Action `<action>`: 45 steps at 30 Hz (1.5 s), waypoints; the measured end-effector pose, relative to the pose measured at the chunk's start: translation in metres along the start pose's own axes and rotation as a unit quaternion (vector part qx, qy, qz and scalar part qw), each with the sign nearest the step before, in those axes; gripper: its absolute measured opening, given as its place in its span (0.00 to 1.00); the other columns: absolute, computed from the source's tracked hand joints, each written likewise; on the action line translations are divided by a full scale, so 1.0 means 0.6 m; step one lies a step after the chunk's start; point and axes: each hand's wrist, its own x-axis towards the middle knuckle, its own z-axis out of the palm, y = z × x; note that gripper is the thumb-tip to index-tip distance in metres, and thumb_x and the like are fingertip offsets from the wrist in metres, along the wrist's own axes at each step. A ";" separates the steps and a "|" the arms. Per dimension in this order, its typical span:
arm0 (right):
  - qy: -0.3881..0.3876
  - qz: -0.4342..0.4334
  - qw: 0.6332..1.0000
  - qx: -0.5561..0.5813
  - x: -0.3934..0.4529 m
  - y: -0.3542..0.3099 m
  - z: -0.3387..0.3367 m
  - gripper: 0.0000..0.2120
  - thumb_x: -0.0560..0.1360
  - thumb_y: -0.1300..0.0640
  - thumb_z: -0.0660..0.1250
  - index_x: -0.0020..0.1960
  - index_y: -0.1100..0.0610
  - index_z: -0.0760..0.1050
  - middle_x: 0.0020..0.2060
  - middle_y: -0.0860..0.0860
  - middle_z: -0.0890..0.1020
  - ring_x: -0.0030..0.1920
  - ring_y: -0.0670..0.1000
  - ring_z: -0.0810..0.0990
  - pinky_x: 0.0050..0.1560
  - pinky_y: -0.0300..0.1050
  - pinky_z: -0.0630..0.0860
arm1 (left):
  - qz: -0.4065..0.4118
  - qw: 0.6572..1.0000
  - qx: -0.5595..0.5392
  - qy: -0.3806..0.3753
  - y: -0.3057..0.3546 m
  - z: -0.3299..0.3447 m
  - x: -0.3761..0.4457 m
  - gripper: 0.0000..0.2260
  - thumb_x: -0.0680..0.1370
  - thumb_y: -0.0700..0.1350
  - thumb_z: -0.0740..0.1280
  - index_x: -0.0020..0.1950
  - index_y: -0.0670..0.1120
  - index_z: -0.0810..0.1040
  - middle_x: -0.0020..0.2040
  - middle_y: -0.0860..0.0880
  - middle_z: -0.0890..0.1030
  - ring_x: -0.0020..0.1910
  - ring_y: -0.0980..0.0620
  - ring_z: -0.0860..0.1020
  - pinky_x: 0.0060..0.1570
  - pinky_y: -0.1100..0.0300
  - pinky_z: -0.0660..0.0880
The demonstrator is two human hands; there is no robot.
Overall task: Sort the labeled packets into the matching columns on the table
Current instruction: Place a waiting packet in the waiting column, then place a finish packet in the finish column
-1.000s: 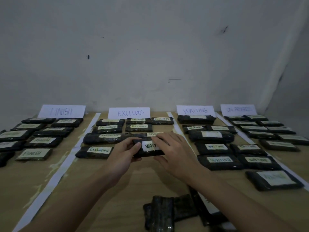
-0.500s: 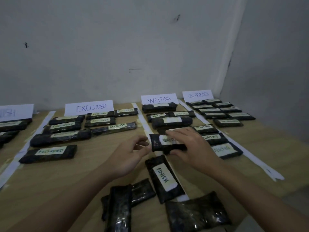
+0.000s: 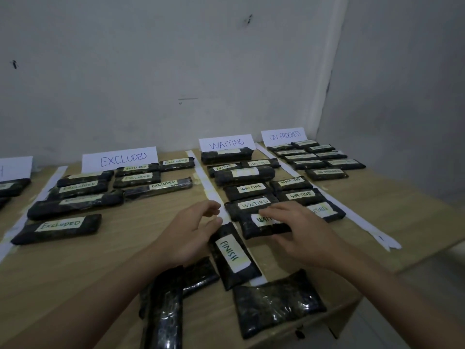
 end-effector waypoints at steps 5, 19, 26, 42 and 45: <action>-0.042 0.023 0.998 -0.037 -0.031 0.009 -0.016 0.26 0.73 0.56 0.65 0.69 0.44 0.64 0.67 0.44 0.67 0.68 0.43 0.61 0.66 0.40 0.61 | 0.029 0.999 0.011 -0.011 0.012 0.015 0.001 0.14 0.79 0.48 0.60 0.65 0.49 0.71 0.61 0.55 0.75 0.61 0.59 0.71 0.53 0.70 0.65; -0.060 0.106 0.992 -0.038 -0.102 0.089 -0.039 0.28 0.69 0.61 0.65 0.68 0.46 0.68 0.66 0.45 0.68 0.67 0.46 0.64 0.62 0.40 0.64 | 0.141 0.985 0.065 -0.072 0.079 0.075 0.012 0.17 0.79 0.49 0.59 0.67 0.49 0.68 0.65 0.54 0.72 0.59 0.62 0.67 0.56 0.69 0.62; -0.001 0.003 0.999 0.031 -0.081 0.030 -0.032 0.20 0.73 0.62 0.63 0.64 0.50 0.73 0.63 0.44 0.72 0.64 0.42 0.67 0.64 0.39 0.64 | 0.127 0.988 0.078 -0.052 0.065 0.040 0.005 0.14 0.80 0.42 0.59 0.65 0.48 0.72 0.62 0.52 0.75 0.59 0.57 0.71 0.53 0.70 0.64; -0.121 0.069 0.989 0.055 0.011 -0.115 0.034 0.32 0.65 0.42 0.73 0.66 0.48 0.68 0.59 0.49 0.71 0.59 0.50 0.70 0.53 0.42 0.68 | 0.039 0.990 0.132 -0.014 -0.033 -0.038 -0.051 0.14 0.79 0.42 0.61 0.64 0.45 0.72 0.62 0.49 0.75 0.62 0.54 0.71 0.54 0.72 0.60; -0.087 0.056 0.992 0.069 0.019 -0.117 0.033 0.32 0.65 0.53 0.74 0.66 0.50 0.67 0.60 0.49 0.70 0.61 0.49 0.68 0.55 0.39 0.66 | -0.028 0.993 0.114 -0.007 -0.041 -0.033 -0.050 0.16 0.79 0.46 0.61 0.66 0.46 0.70 0.63 0.50 0.73 0.61 0.55 0.71 0.55 0.70 0.62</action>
